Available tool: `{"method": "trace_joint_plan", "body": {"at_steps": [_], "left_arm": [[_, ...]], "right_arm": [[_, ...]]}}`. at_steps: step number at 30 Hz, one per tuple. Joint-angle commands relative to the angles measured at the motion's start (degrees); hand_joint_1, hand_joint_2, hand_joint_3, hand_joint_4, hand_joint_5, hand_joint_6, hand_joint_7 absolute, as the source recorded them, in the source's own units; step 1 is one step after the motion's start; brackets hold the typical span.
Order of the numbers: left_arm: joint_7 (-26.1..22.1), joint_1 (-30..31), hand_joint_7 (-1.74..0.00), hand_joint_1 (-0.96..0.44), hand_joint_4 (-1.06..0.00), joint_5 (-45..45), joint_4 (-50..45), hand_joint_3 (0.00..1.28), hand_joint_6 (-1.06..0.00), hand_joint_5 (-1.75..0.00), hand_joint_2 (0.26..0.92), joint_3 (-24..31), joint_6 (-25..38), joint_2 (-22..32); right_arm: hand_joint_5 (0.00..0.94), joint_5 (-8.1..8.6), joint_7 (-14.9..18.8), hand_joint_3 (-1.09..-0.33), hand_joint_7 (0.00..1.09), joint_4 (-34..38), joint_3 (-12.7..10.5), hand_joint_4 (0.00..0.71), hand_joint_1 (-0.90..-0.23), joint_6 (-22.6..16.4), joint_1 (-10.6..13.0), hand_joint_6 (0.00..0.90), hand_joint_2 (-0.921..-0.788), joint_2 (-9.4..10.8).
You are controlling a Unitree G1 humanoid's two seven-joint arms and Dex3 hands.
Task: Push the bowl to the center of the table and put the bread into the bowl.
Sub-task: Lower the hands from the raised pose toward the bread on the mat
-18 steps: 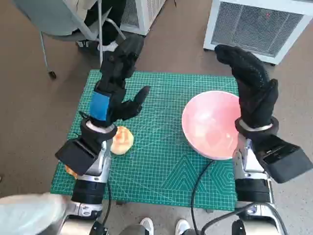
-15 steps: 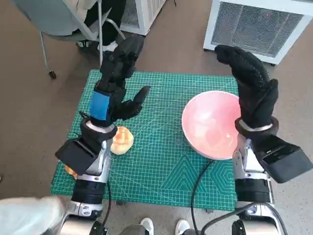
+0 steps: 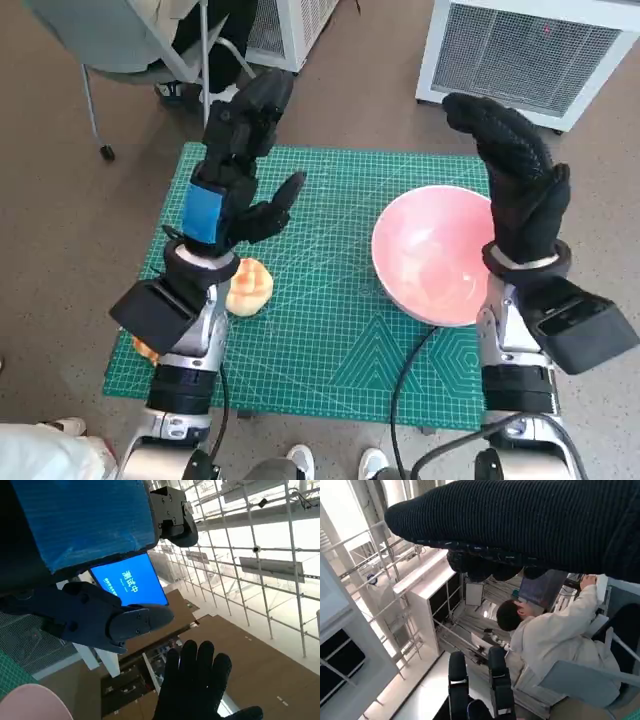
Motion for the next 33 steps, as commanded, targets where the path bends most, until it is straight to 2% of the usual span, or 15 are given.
{"method": "trace_joint_plan", "body": {"at_steps": [1,9,11,16,19,25,27,33], "left_arm": [[-0.42,-0.95,-0.69,-0.34,-0.21,-0.88,0.23,0.51,0.0,-0.05,0.921,0.22,0.34,-0.16],[-0.51,-0.63,-0.7,-0.34,-0.21,-1.01,0.11,0.51,0.0,-0.05,0.921,0.14,0.36,-0.39],[-0.53,-0.47,-0.7,-0.33,-0.21,-1.02,0.04,0.51,0.0,-0.05,0.921,0.15,0.32,-0.46],[-0.44,0.15,-0.7,-0.33,-0.21,-0.92,-0.45,0.51,0.0,-0.05,0.921,0.16,0.26,-0.57],[-0.54,0.48,-0.7,-0.33,-0.21,-1.06,-0.68,0.51,0.0,-0.05,0.921,0.23,0.25,-0.55],[-1.12,1.13,-0.7,-0.32,-0.21,-1.97,-1.0,0.5,0.0,-0.05,0.921,0.52,0.39,-0.49],[-1.24,1.25,-0.7,-0.32,-0.21,-2.24,-0.92,0.5,0.0,-0.05,0.921,0.58,0.25,-0.47],[-1.28,1.52,-0.73,-0.32,-0.21,-2.63,-0.57,0.5,0.0,-0.06,0.921,0.75,0.03,-0.61]], "right_arm": [[0.0,-0.47,-0.09,-0.737,0.08,0.61,-0.17,0.365,-0.604,0.23,0.61,0.33,-0.921,-0.2],[0.0,-0.18,0.49,-0.735,0.08,1.15,-1.0,0.358,-0.605,-0.51,1.19,0.327,-0.921,-1.35],[0.0,0.36,1.0,-0.734,0.08,1.98,-1.67,0.352,-0.604,-1.13,1.39,0.324,-0.921,-2.19],[0.0,2.9,2.89,-0.742,0.07,5.7,-4.48,0.332,-0.583,-2.94,1.8,0.314,-0.921,-4.85],[0.0,3.06,2.42,-0.758,0.07,7.59,-6.06,0.324,-0.571,-4.11,2.13,0.308,-0.921,-5.87],[0.0,-0.55,-4.47,-0.801,0.08,12.03,-10.22,0.317,-0.568,-6.38,3.63,0.297,-0.921,-7.88],[0.001,-2.35,-7.35,-0.808,0.08,14.28,-11.37,0.317,-0.568,-7.42,3.96,0.294,-0.921,-8.69],[0.005,-9.15,-17.8,-0.814,0.08,22.16,-13.45,0.326,-0.571,-10.09,4.76,0.292,-0.921,-11.03]]}}
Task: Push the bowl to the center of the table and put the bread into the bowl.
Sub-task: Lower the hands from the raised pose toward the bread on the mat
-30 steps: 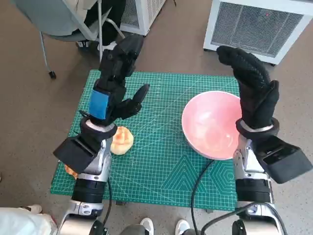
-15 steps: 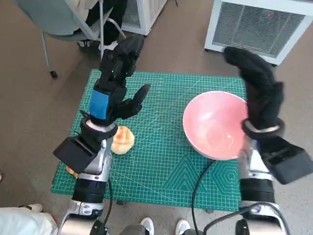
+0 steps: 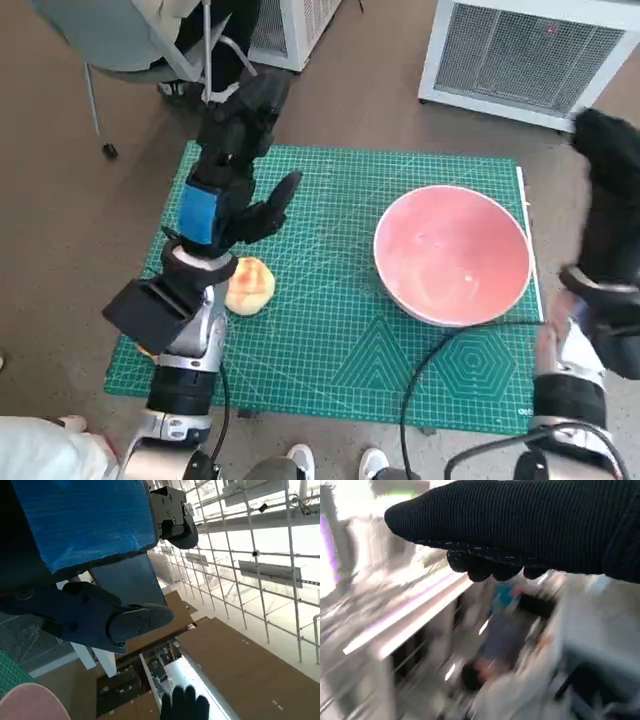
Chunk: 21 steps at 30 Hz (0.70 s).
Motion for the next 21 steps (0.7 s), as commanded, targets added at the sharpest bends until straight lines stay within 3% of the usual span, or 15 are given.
{"method": "trace_joint_plan", "body": {"at_steps": [1,2,8,16,21], "left_arm": [[-0.23,0.76,-0.73,-0.32,-0.21,-0.69,-0.52,0.5,0.0,-0.06,0.921,0.23,-0.06,-0.38],[-0.25,0.81,-0.73,-0.32,-0.21,-0.77,-0.56,0.5,0.0,-0.06,0.921,0.24,-0.03,-0.41],[-0.23,0.79,-0.76,-0.3,-0.22,-1.04,-0.41,0.5,0.0,-0.06,0.921,0.39,0.33,-0.42],[0.15,0.96,-0.77,-0.29,-0.22,-0.59,-0.78,0.5,0.0,-0.06,0.921,0.41,0.77,-0.3],[0.07,1.13,-0.78,-0.28,-0.21,-0.6,-1.13,0.5,0.0,-0.06,0.921,0.38,1.08,-0.21]], "right_arm": [[0.005,-4.4,-7.67,-0.814,0.09,6.89,-1.46,0.327,-0.57,-1.02,1.88,0.292,-0.921,-1.56],[0.005,-4.9,-8.76,-0.814,0.09,7.96,-1.49,0.327,-0.569,-1.1,1.86,0.293,-0.921,-1.77],[0.005,-3.48,-10.51,-0.814,0.1,14.6,-1.97,0.329,-0.561,0.83,1.64,0.308,-0.921,-1.82],[0.001,-1.46,-8.72,-0.83,0.1,21.14,-2.31,0.311,-0.538,4.28,1.23,0.312,-0.921,-0.42],[0.0,-0.22,-7.85,-0.833,0.09,23.76,-2.92,0.298,-0.528,8.53,0.22,0.311,-0.921,1.33]]}}
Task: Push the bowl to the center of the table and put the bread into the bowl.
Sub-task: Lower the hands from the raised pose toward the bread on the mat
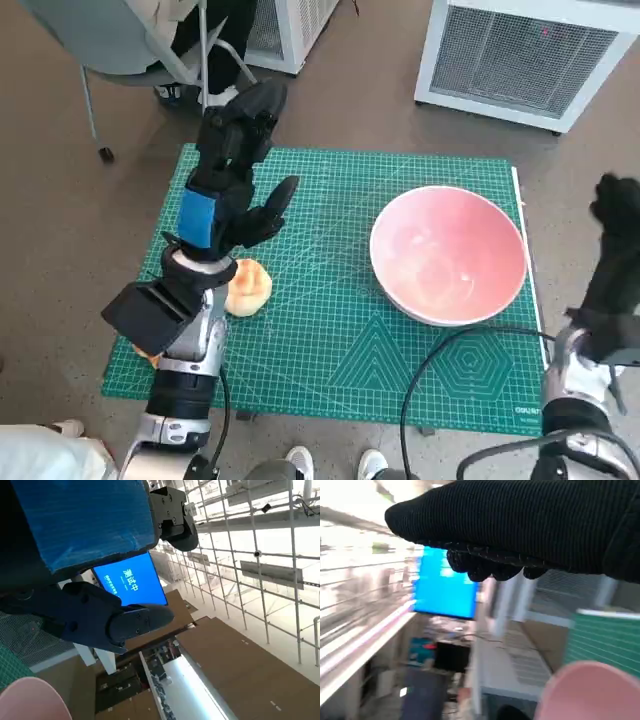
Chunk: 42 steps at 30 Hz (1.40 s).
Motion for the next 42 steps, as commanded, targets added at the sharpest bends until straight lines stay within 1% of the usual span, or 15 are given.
{"method": "trace_joint_plan", "body": {"at_steps": [1,3,8,15,21,29,38,42], "left_arm": [[0.03,0.68,-0.78,-0.28,-0.21,-0.29,-1.19,0.5,0.0,-0.06,0.921,0.25,0.5,-0.05],[-0.03,0.72,-0.78,-0.28,-0.21,-0.42,-1.42,0.5,0.0,-0.06,0.921,0.28,0.65,-0.01],[-0.27,0.93,-0.78,-0.27,-0.21,-0.53,-1.67,0.5,0.0,-0.06,0.921,0.47,0.69,0.37],[-0.72,1.49,-0.79,-0.28,-0.21,-0.88,-1.69,0.49,0.0,-0.06,0.921,0.96,0.4,0.93],[-0.5,2.04,-0.8,-0.28,-0.21,-0.18,-1.54,0.49,0.0,-0.06,0.921,1.75,-0.43,1.47],[0.42,2.8,-0.81,-0.3,-0.22,1.16,-1.04,0.48,0.0,-0.06,0.921,2.63,-1.71,2.03],[1.67,3.79,-0.77,-0.3,-0.23,2.1,-1.58,0.47,-0.02,-0.05,0.921,2.85,-2.08,2.52],[2.07,4.13,-0.75,-0.31,-0.24,2.14,-1.71,0.46,-0.03,-0.05,0.921,2.95,-2.13,2.82]], "right_arm": [[0.001,1.68,0.92,-0.832,0.09,2.96,-0.65,0.298,-0.528,4.67,-0.33,0.311,-0.921,2.19],[0.001,1.73,0.72,-0.829,0.09,3.55,-0.59,0.298,-0.533,5.94,-0.67,0.314,-0.921,2.87],[0.002,0.47,-1.09,-0.819,0.09,4.72,0.63,0.297,-0.535,8.97,-1.6,0.316,-0.921,4.8],[0.003,-0.86,-2.47,-0.831,0.09,5.67,1.8,0.3,-0.526,12.97,-2.87,0.32,-0.921,6.37],[0.002,0.21,-0.32,-0.838,0.1,6.19,1.11,0.301,-0.53,16.21,-4.73,0.331,-0.921,7.95],[0.002,0.74,0.56,-0.829,0.1,6.48,0.32,0.302,-0.528,19.46,-7.08,0.333,-0.921,9.86],[0.004,0.63,0.35,-0.833,0.1,6.75,-0.19,0.309,-0.513,22.71,-9.55,0.345,-0.921,12.0],[0.004,0.15,-0.02,-0.828,0.11,6.73,0.07,0.31,-0.519,23.3,-10.44,0.352,-0.921,13.1]]}}
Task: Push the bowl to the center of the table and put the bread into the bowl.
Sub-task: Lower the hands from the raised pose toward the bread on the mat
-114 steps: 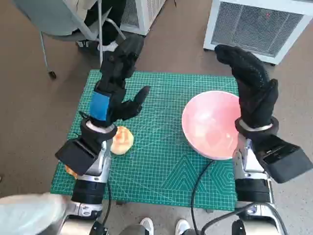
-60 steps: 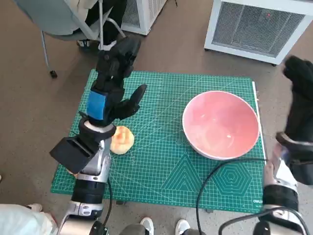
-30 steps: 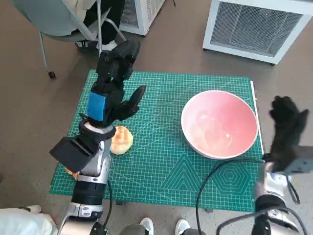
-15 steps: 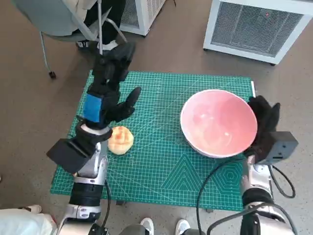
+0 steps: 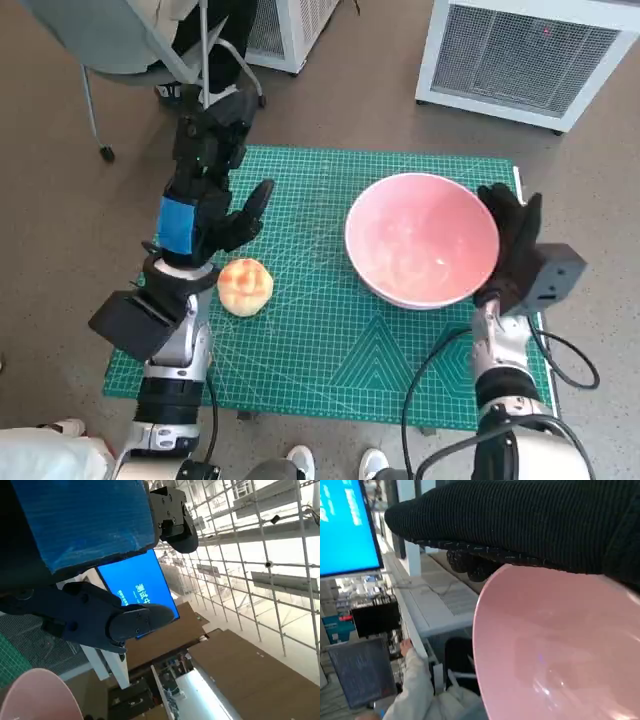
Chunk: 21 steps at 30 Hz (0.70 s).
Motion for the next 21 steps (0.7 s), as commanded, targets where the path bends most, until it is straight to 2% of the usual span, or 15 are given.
{"method": "trace_joint_plan", "body": {"at_steps": [1,7,14,21], "left_arm": [[0.85,1.45,-0.75,-0.31,-0.24,0.86,-1.32,0.46,-0.03,-0.04,0.921,0.48,-0.67,0.49],[1.32,2.09,-0.72,-0.31,-0.24,0.96,-1.94,0.46,-0.04,-0.04,0.921,0.7,-0.69,0.87],[1.36,2.56,-0.71,-0.31,-0.24,0.81,-2.49,0.46,-0.05,-0.03,0.921,1.03,-0.48,1.1],[1.59,3.28,-0.7,-0.3,-0.24,1.25,-3.03,0.46,-0.05,-0.03,0.921,1.48,-0.52,1.48]], "right_arm": [[0.004,0.0,-0.32,-0.826,0.11,0.99,0.24,0.311,-0.523,1.82,-0.52,0.352,-0.921,1.83],[0.004,-1.35,-1.23,-0.837,0.12,1.13,1.43,0.312,-0.523,3.19,-1.69,0.345,-0.921,2.7],[0.004,-2.15,-2.14,-0.855,0.12,1.28,2.95,0.315,-0.506,4.76,-2.93,0.331,-0.921,3.58],[0.004,-3.32,-2.94,-0.873,0.12,1.31,4.29,0.316,-0.484,6.04,-3.66,0.311,-0.921,3.42]]}}
